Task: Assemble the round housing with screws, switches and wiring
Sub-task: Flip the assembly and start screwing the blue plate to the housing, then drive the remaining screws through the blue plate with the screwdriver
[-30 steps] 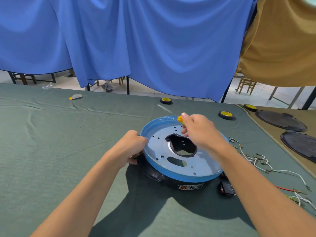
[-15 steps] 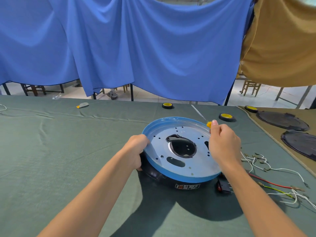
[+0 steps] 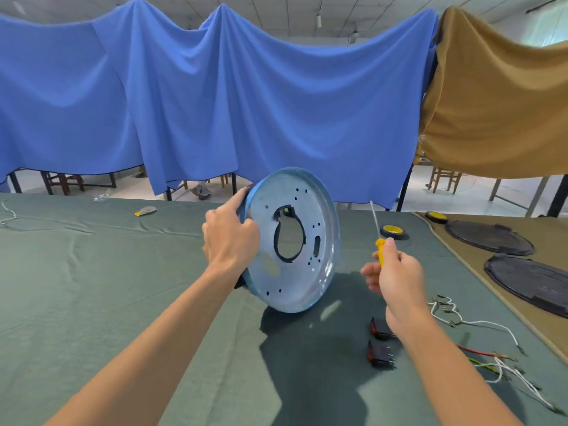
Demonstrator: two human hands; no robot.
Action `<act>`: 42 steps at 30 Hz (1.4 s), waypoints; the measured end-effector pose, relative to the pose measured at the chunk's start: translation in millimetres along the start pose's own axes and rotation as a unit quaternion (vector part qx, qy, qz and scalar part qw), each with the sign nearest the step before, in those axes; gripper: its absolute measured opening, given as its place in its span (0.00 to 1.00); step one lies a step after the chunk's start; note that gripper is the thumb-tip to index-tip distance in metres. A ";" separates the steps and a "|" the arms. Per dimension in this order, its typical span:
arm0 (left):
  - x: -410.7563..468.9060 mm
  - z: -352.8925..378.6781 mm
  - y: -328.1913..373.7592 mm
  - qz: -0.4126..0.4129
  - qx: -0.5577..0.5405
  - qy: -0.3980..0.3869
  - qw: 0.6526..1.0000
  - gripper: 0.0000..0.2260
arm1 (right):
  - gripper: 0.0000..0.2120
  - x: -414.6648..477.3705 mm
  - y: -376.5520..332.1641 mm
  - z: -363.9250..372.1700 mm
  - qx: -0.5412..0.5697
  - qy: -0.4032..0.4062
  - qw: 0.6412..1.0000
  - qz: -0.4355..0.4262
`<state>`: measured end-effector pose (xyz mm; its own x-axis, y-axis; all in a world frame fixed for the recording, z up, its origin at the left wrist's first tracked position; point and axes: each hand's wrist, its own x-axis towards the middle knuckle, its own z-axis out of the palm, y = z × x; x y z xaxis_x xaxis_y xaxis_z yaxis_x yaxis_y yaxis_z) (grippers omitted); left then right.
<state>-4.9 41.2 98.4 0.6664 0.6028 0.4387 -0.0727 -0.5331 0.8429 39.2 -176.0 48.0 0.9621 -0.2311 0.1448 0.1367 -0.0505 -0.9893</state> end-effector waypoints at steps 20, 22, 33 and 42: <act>-39.2 43.0 -66.2 0.657 0.322 0.088 0.676 0.20 | 0.12 3.5 17.7 -28.1 0.051 -0.055 0.993 0.094; -37.8 41.4 -77.3 0.667 0.307 0.072 0.675 0.22 | 0.12 3.0 24.7 -22.1 0.033 -0.057 0.993 0.093; -25.4 26.0 -107.5 0.683 0.253 -0.064 0.682 0.24 | 0.12 0.0 36.4 9.3 -0.007 -0.068 0.989 0.132; -48.1 42.9 -81.2 0.605 0.216 -0.017 0.766 0.11 | 0.15 9.0 43.4 17.5 -0.141 -0.036 0.986 0.085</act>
<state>0.7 30.0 -4.4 0.3241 -0.4996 0.8033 -0.4053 -0.8406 -0.3593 57.9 -163.2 6.1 0.9810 -0.1909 -0.0347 -0.0897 -0.2876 -0.9535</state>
